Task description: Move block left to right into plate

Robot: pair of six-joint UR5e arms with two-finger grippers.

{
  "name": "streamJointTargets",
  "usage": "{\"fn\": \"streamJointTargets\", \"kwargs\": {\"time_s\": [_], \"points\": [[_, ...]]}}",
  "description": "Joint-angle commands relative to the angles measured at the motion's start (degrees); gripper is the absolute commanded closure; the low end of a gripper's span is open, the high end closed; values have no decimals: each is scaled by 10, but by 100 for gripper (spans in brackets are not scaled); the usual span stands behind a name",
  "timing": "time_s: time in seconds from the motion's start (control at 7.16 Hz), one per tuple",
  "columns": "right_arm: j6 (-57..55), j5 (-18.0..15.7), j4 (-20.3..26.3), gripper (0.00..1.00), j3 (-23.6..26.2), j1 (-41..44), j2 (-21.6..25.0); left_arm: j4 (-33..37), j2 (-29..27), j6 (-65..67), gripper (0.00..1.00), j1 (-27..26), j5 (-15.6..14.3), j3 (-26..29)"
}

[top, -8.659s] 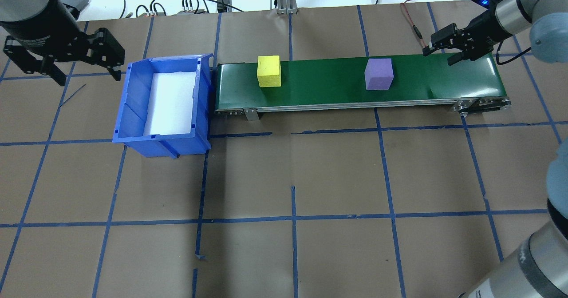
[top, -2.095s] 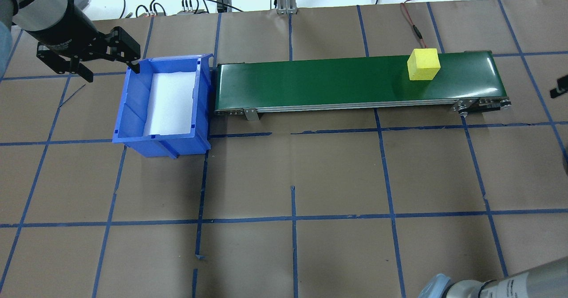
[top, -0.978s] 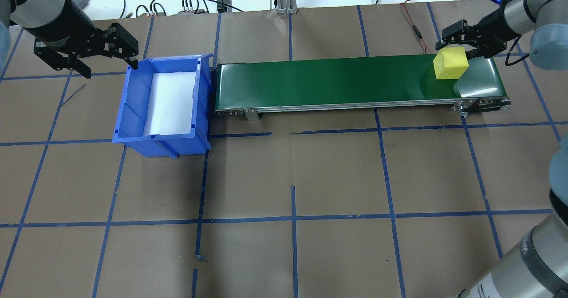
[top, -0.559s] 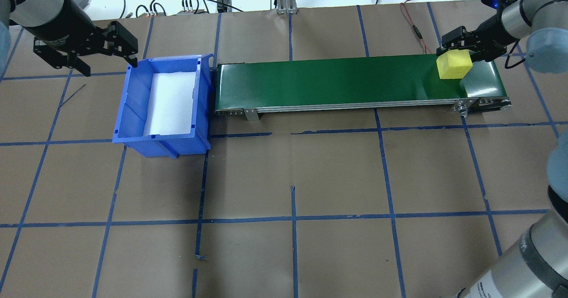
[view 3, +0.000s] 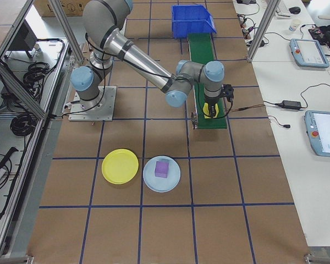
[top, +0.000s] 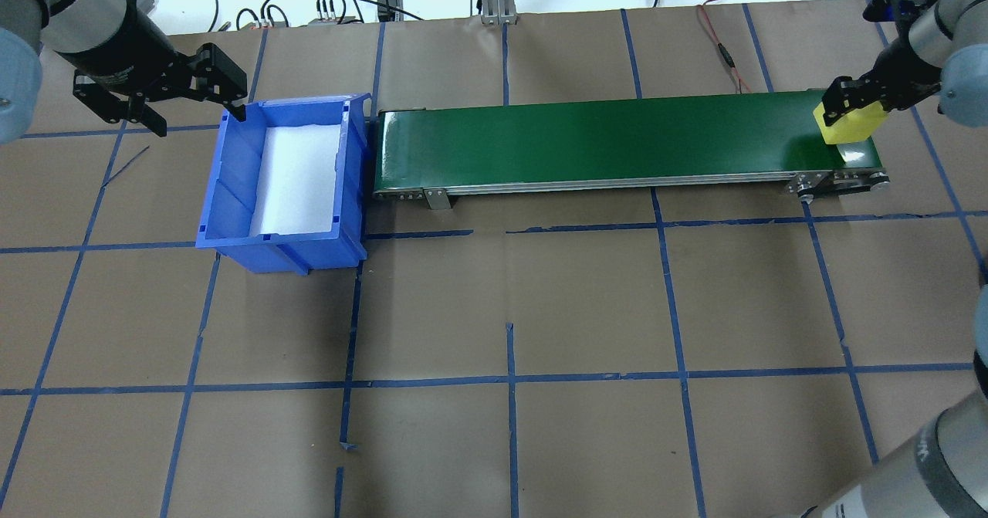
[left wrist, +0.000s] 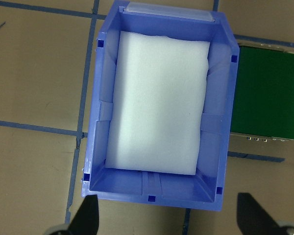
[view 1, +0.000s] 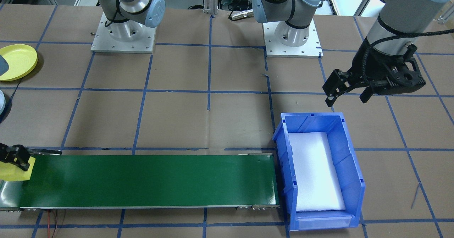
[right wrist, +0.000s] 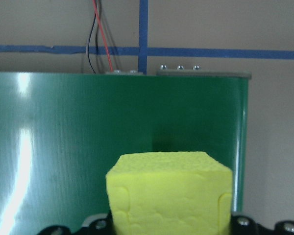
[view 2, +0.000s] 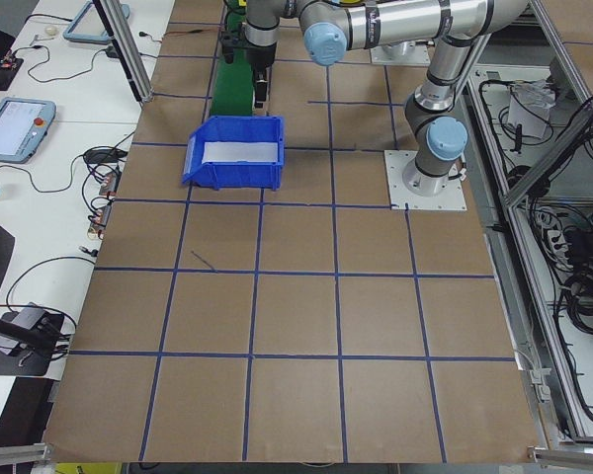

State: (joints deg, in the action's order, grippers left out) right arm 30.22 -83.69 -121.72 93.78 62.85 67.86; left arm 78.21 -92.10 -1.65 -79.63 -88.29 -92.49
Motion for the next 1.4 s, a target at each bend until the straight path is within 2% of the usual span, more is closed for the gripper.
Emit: {"fn": "streamJointTargets", "kwargs": {"time_s": [0.0,0.14,0.28,0.42,0.56,0.7,0.84,1.12,1.26], "points": [[123,-52,44,73,99,-84,105,-1,-1,0,0,8,0,-1],[149,-63,51,73,161,-158,149,2,-1,1,0,8,0,0],[222,-88,46,72,220,-233,194,2,0,4,0,8,0,4],[263,-90,35,72,262,-312,206,11,17,4,0,11,-3,0],[314,-90,1,72,272,-373,206,66,38,5,0,37,-2,11],[318,-113,4,72,277,-409,204,83,49,8,0,59,-1,11],[323,-123,3,70,278,-449,203,82,48,8,0,88,-1,2],[352,-113,-11,68,273,-496,167,87,52,5,0,112,-1,14],[351,-109,-15,31,269,-496,151,88,52,3,0,118,-3,10]]}}
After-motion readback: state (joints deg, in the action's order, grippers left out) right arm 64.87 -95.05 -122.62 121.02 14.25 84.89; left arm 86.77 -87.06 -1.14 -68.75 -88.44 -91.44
